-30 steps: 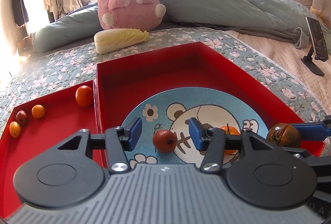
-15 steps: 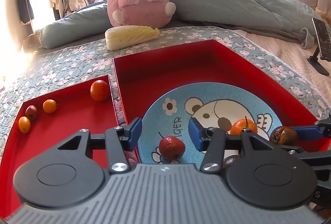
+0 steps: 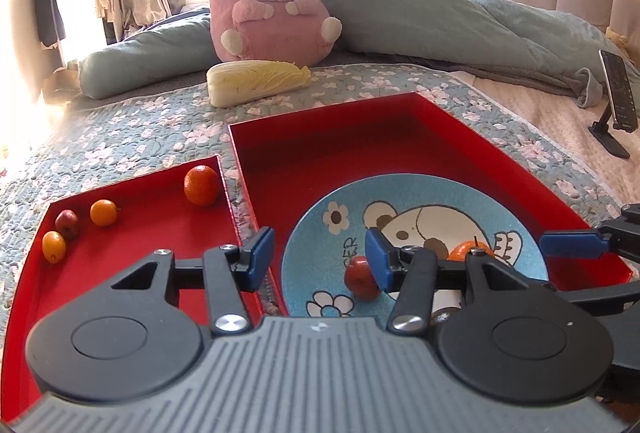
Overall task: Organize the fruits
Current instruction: 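Release both fruits onto the plate and move both tools back to the fruit tray, then grasp an orange with the right tool while the left tool grasps another orange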
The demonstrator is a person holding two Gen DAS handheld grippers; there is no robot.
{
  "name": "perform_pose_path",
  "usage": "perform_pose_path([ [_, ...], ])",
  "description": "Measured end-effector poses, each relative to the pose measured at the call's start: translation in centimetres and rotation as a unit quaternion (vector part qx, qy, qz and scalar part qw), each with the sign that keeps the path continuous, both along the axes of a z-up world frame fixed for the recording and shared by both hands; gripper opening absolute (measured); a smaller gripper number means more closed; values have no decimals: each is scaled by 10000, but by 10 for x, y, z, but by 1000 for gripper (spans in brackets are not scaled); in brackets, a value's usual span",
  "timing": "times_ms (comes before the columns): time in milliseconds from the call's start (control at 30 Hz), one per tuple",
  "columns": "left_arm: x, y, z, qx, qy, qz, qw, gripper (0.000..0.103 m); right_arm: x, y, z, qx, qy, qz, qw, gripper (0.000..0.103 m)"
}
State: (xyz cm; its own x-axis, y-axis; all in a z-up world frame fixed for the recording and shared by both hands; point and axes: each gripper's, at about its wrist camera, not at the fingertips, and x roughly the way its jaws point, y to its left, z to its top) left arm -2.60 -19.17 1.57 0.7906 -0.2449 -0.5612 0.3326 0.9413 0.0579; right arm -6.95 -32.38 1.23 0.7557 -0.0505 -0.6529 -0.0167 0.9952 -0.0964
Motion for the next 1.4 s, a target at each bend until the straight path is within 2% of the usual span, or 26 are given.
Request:
perform_pose_path([
  [100,4,11,4,-41,0,220,9997,57,2,6,6,-49,-60,102,9999,53],
  [300,20,51,9,-74,-28,997,9950,57,17,22,19,24,-105,455,9989,52],
  [467,38,92,5,83,-3,1557,9878,56,36,45,29,178,-130,946,9953,52],
  [633,66,125,6,134,61,1837,9829,56,63,77,40,168,-270,1506,9881,52],
  [900,120,140,-8,245,149,1692,9852,56,120,122,39,3,-310,2297,9728,52],
  [1033,147,146,-22,300,207,1708,9846,56,146,131,30,-62,-167,2501,9681,52],
  [1200,170,158,-35,151,285,1676,9853,56,171,144,17,-129,-62,2727,9620,52],
  [1400,185,166,-50,193,400,1690,9846,56,193,162,5,-487,148,2876,9564,52],
])
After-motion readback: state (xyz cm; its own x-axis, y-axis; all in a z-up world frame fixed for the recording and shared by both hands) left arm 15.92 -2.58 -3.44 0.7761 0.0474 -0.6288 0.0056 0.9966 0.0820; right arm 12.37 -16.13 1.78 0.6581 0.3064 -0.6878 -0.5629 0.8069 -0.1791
